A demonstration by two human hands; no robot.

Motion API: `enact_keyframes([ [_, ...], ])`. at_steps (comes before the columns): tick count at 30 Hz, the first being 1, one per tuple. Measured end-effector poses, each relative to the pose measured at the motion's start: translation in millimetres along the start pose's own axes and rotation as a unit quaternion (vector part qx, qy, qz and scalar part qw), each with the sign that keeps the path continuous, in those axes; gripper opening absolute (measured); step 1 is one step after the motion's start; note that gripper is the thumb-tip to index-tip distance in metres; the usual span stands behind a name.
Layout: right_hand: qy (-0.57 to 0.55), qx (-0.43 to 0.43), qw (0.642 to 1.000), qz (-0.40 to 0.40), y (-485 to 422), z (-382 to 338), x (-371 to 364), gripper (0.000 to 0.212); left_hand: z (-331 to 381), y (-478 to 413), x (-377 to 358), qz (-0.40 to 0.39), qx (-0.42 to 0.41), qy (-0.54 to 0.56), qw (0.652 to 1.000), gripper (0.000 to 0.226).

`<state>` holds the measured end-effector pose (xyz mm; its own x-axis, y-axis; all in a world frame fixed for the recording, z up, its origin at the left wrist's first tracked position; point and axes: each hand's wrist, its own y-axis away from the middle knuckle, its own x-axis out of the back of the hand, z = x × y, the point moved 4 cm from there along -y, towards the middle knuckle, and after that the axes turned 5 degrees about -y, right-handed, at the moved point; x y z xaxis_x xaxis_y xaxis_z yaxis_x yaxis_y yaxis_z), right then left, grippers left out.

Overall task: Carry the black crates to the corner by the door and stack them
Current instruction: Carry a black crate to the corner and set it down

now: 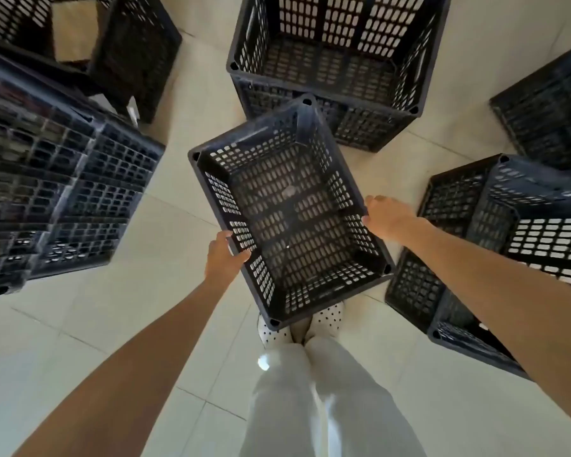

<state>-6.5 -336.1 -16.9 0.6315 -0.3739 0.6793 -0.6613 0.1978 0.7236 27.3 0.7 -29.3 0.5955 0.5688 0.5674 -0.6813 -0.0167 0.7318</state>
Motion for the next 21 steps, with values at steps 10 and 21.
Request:
enact_keyframes([
  [10,-0.341,-0.112,0.928,0.096,-81.4,8.5,-63.9,0.045,-21.6,-67.3,-47.2,0.090,0.005,0.122,0.988,0.096],
  [21,-0.564,-0.288,0.774,-0.003,-51.2,9.2,-28.1,0.047,-12.9,-52.5,-12.9,0.133,0.203,0.323,0.915,0.051],
])
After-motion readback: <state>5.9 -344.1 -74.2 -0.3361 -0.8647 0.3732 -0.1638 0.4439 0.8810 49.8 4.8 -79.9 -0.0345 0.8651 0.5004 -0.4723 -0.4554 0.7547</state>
